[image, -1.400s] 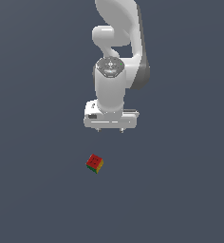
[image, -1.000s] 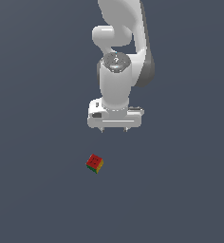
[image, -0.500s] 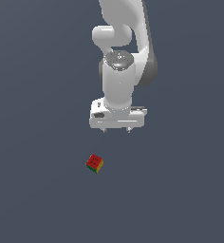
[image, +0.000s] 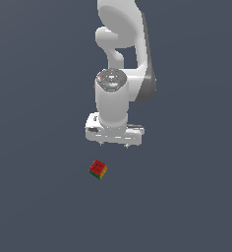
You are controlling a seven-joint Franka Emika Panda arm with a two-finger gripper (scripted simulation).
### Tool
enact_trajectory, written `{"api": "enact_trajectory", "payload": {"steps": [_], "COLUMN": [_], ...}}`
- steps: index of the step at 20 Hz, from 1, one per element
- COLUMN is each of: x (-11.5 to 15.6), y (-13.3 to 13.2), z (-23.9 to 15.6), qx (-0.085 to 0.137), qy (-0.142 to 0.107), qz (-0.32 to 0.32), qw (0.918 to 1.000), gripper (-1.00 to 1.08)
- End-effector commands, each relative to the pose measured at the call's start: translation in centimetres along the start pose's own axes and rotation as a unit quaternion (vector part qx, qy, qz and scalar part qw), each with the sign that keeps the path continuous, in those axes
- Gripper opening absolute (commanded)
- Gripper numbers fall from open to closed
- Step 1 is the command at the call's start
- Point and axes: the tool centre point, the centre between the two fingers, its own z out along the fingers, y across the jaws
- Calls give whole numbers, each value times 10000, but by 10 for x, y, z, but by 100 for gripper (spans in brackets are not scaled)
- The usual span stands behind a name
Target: Pick up the object and move it to a goal position.
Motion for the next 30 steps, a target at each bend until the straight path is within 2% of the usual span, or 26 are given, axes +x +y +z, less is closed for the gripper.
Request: {"api": "enact_trajectory", "payload": {"steps": [1, 8, 14, 19, 25, 30], "x": [11, 42, 55, 60, 59, 58], "y": [10, 42, 60, 66, 66, 67], "z": [11, 48, 70, 78, 82, 105], "qx": [-2, -29, -56, -68, -70, -69], "qy": [-17, -53, -67, -71, -75, -74], "qz": [309, 1227, 1700, 1873, 1870, 1880], "qw": [9995, 9924, 9854, 9822, 9823, 9821], "gripper": [100, 100, 100, 100, 100, 100]}}
